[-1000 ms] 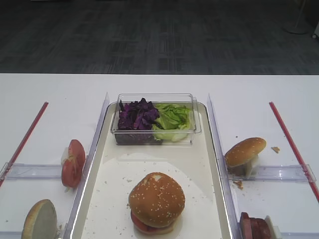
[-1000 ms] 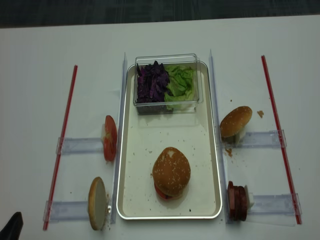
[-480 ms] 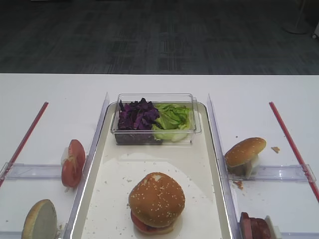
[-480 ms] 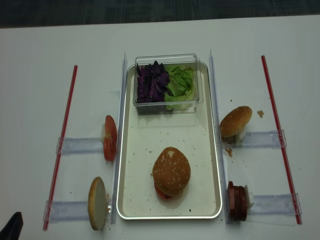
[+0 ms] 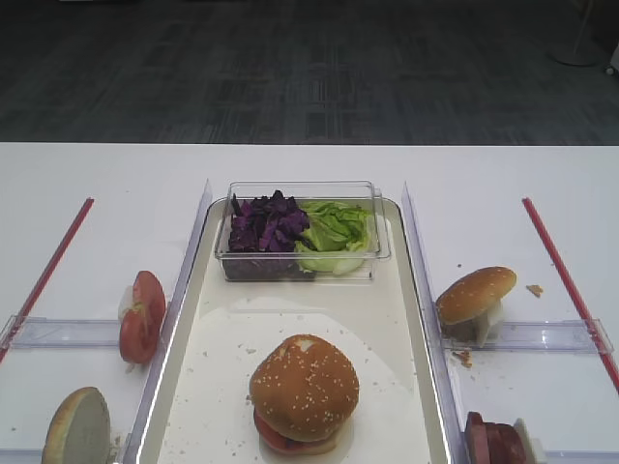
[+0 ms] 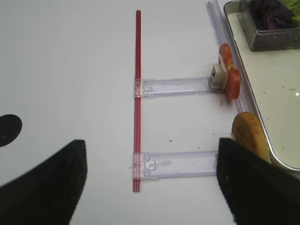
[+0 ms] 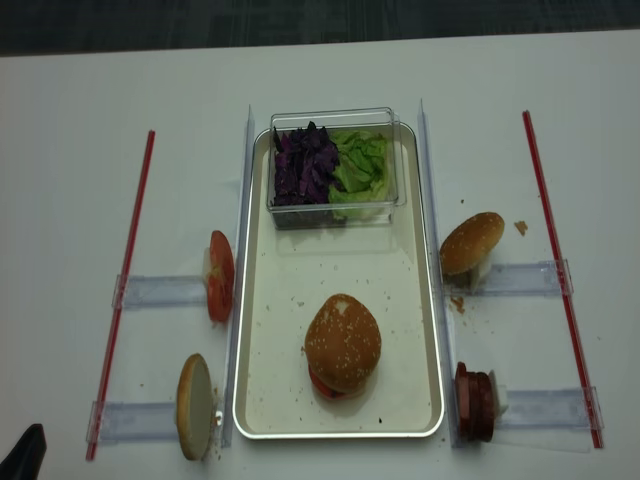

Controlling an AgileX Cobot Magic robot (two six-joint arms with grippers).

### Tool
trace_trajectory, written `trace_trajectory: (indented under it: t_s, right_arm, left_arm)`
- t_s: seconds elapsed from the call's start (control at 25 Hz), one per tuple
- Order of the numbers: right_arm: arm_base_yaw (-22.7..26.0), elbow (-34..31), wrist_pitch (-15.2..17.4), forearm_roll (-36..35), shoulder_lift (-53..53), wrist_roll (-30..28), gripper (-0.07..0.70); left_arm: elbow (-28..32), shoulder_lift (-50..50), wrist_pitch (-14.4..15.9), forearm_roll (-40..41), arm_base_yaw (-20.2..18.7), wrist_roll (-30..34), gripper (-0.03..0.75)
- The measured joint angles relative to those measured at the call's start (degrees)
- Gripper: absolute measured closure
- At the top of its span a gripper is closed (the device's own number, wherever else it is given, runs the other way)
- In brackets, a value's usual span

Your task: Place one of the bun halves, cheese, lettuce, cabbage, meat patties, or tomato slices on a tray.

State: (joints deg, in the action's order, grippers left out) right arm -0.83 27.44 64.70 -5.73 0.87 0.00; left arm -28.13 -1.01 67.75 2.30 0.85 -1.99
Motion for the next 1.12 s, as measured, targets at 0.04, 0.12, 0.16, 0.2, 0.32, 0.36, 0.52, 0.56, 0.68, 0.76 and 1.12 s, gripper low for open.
trace_trajectory:
  t_s: [0.04,0.12,0.16,0.2,0.32,0.36,0.52,0.56,0.68,0.76,1.12]
  right_arm:
    - [0.0,0.0,0.0,0.0,0.0,0.0,0.379]
    - [0.0,0.0,0.0,0.0,0.0,0.0,0.405]
    - [0.0,0.0,0.0,0.0,0.0,0.0,0.417]
    - [0.0,0.0,0.0,0.0,0.0,0.0,0.430]
    - [0.0,0.0,0.0,0.0,0.0,0.0,0.459]
    - [0.0,0.0,0.0,0.0,0.0,0.0,0.468]
    - [0.0,0.0,0.0,0.0,0.0,0.0,0.507]
    - [0.0,0.0,0.0,0.0,0.0,0.0,0.516]
    - [0.0,0.0,0.0,0.0,0.0,0.0,0.549]
    - [0.0,0.0,0.0,0.0,0.0,0.0,0.566]
    - [0.0,0.0,0.0,0.0,0.0,0.0,0.579]
  left_arm:
    - [0.0,0.0,0.0,0.0,0.0,0.0,0.190]
    - [0.0,0.0,0.0,0.0,0.0,0.0,0.190]
    - [0.0,0.0,0.0,0.0,0.0,0.0,0.190]
    - [0.0,0.0,0.0,0.0,0.0,0.0,0.190]
    - [0.0,0.0,0.0,0.0,0.0,0.0,0.190]
    - [0.0,0.0,0.0,0.0,0.0,0.0,0.190]
    - [0.0,0.0,0.0,0.0,0.0,0.0,0.190]
    - [0.0,0.0,0.0,0.0,0.0,0.0,0.190]
    - [0.0,0.0,0.0,0.0,0.0,0.0,0.190]
    - [0.0,0.0,0.0,0.0,0.0,0.0,0.190]
    - [0.0,0.0,0.0,0.0,0.0,0.0,0.190]
